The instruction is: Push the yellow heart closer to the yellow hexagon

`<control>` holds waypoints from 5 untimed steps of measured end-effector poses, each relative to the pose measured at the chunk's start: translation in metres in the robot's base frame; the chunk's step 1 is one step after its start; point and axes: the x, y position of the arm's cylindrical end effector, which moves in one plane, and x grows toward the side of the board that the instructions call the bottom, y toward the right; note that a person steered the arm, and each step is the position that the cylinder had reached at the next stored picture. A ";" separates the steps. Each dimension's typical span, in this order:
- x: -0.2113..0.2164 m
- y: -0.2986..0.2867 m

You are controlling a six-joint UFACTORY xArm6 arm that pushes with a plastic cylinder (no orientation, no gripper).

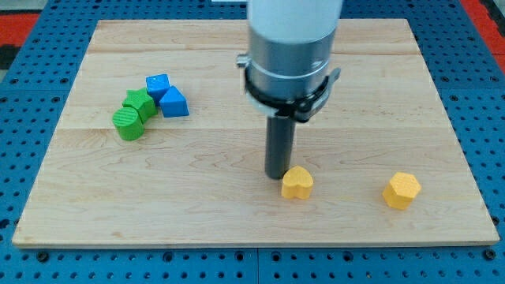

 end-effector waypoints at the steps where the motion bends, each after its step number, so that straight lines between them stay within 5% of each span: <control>1: 0.015 0.015; 5: 0.046 0.070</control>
